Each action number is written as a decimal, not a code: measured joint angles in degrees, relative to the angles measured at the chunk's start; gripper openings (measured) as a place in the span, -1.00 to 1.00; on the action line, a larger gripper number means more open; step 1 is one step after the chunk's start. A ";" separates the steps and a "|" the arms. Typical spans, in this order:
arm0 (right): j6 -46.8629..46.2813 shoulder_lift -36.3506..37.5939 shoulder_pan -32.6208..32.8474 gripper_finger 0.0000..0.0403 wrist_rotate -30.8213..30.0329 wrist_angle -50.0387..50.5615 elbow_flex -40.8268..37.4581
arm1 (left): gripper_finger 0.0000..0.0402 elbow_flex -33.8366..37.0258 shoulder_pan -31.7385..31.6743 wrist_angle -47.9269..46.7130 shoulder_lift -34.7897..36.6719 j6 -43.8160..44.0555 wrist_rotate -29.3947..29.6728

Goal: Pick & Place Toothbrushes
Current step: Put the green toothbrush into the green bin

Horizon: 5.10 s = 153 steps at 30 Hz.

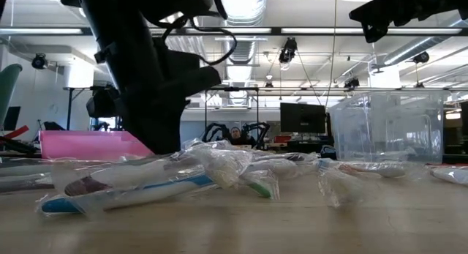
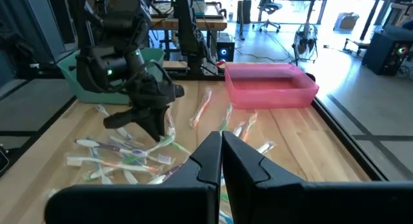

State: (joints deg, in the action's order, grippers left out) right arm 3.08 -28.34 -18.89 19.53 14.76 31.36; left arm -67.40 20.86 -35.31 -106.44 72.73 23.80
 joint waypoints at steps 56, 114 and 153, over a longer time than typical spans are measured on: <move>-0.01 0.00 -0.01 -0.96 -0.02 0.00 0.02 | -0.82 -19.23 10.65 -32.80 11.25 2.88 4.42; 0.04 0.02 0.01 -0.96 0.00 0.00 -0.01 | -0.82 -21.24 48.35 -50.38 5.64 66.50 -2.03; 0.04 0.00 -0.01 -0.96 0.00 0.00 -0.01 | -0.81 -11.91 44.72 -40.04 3.47 66.42 -13.00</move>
State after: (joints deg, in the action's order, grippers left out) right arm 3.11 -28.34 -18.90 19.53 14.76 31.35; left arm -79.31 65.58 -75.34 -102.98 139.15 10.80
